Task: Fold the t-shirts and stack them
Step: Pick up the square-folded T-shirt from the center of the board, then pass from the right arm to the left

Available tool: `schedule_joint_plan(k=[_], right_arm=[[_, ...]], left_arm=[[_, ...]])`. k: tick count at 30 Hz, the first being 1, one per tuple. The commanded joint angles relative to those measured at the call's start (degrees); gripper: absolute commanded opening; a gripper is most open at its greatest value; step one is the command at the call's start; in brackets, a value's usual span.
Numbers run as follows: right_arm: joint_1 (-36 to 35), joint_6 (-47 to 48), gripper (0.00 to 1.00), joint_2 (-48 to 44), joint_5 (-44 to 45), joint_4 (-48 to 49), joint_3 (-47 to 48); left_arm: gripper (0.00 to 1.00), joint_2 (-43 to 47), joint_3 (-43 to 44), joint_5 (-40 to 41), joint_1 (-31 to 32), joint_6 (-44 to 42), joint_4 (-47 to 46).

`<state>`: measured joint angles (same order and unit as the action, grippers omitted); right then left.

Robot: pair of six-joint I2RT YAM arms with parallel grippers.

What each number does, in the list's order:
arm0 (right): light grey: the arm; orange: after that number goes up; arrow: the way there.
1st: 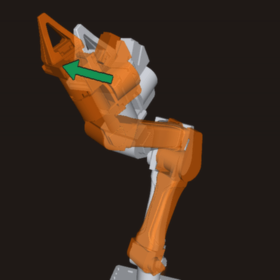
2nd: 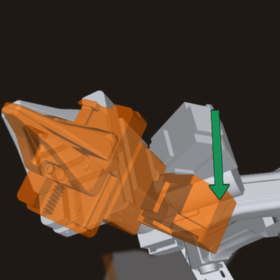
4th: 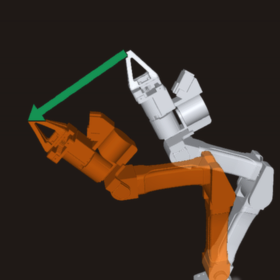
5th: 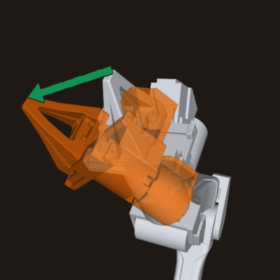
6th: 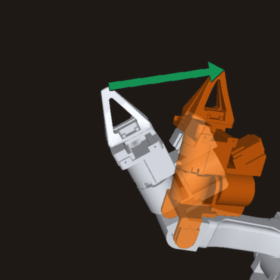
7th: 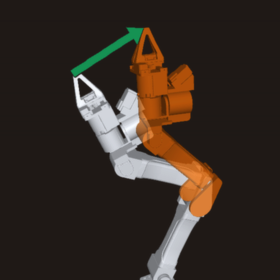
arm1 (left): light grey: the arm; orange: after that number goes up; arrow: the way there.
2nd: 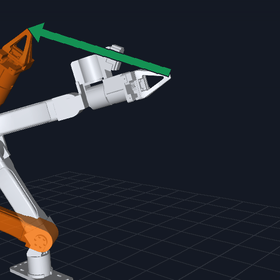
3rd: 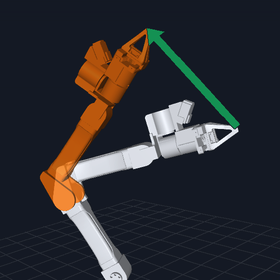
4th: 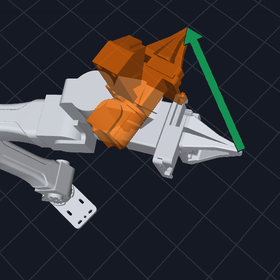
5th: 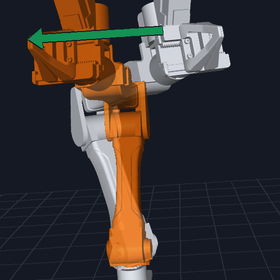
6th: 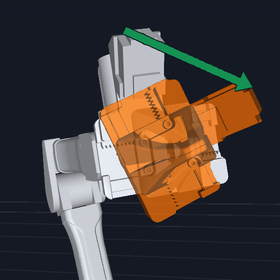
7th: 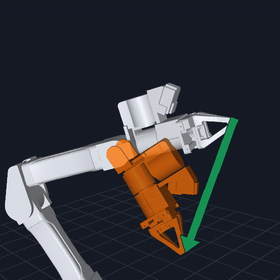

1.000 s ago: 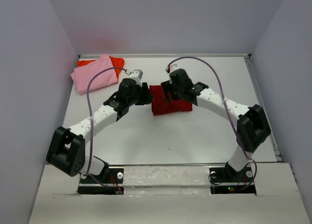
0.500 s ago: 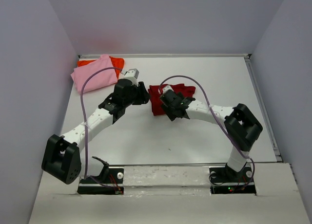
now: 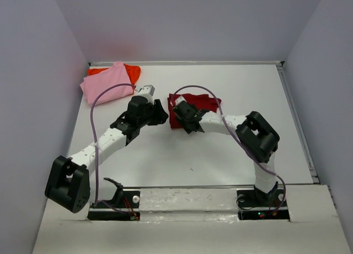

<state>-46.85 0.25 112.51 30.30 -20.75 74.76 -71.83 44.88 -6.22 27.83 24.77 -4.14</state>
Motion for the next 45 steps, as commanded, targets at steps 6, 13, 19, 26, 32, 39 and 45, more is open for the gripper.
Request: schedule_joint_plan(k=[6, 13, 19, 26, 32, 39, 45], right_arm=[[-0.1, -0.1, 0.0, 5.4, -6.9, 3.7, 2.9], [-0.1, -1.7, 0.0, 1.8, -9.7, 4.0, 2.1], [-0.1, -1.0, 0.0, -3.9, -11.2, 1.0, 3.6], [1.6, 1.2, 0.0, -9.1, -11.7, -2.5, 5.0], [3.3, 1.6, 0.0, -10.5, -11.7, -3.2, 4.6], [3.3, 1.6, 0.0, -9.4, -12.4, -3.2, 4.4], [3.9, 1.8, 0.0, -9.5, -11.9, -3.2, 5.6]], left_arm=[[0.56, 2.0, -5.0, -0.6, -0.4, 2.1, -4.9], [0.56, -0.6, -10.7, 0.1, -0.7, 6.4, -12.1], [0.56, -7.0, -11.8, -1.2, -1.5, 9.8, -18.8], [0.56, -14.9, -10.8, -5.5, -4.0, 11.8, -25.5], [0.59, -14.4, -14.6, -6.8, -7.7, 13.2, -32.9], [0.8, -19.0, -19.7, -13.9, -11.6, 18.1, -47.3], [0.98, -29.8, -23.2, -23.3, -14.2, 27.5, -66.7]])
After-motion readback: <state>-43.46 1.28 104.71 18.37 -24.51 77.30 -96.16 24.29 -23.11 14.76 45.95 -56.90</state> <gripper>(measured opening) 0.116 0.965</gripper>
